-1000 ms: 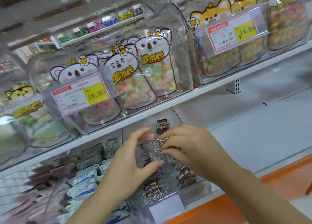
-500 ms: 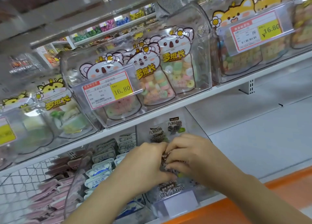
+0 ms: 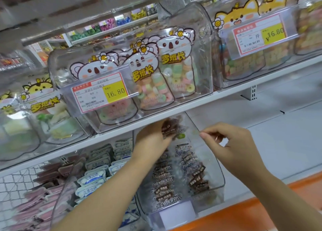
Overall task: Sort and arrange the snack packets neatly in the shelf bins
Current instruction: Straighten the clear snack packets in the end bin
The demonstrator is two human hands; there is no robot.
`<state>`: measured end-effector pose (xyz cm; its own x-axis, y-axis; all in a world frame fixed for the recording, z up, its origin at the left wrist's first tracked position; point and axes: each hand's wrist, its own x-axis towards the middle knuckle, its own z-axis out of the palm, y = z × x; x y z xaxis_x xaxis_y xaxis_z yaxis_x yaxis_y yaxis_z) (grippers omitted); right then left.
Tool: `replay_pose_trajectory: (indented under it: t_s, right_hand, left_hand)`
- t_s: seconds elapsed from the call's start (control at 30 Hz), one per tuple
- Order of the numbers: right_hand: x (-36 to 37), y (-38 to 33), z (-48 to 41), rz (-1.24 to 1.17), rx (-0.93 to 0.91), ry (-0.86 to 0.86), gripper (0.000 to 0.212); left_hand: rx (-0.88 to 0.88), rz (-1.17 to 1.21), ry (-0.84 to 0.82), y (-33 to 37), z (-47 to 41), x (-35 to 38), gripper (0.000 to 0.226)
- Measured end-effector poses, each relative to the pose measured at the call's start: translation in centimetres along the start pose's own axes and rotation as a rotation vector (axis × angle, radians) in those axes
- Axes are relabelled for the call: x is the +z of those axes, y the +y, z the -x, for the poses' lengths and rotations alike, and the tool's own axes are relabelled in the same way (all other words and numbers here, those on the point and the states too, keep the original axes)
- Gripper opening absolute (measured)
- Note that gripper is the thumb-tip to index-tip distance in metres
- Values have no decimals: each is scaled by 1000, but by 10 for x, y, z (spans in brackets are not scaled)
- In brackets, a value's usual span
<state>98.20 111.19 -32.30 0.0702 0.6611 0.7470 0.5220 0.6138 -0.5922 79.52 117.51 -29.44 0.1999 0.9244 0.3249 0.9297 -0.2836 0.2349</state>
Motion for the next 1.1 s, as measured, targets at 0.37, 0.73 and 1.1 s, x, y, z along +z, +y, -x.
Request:
replay_pose_trajectory:
  t_s: [0.37, 0.73, 1.1]
  right_hand:
    - [-7, 16, -1, -2, 72, 10, 8]
    - [3, 21, -3, -9, 166, -51, 12]
    - [8, 14, -3, 7, 260, -152, 25]
  left_hand:
    - [-35, -149, -489, -6, -61, 71, 54]
    - [-45, -155, -509, -22, -85, 91, 68]
    - [94, -314, -584, -7, -42, 98, 67]
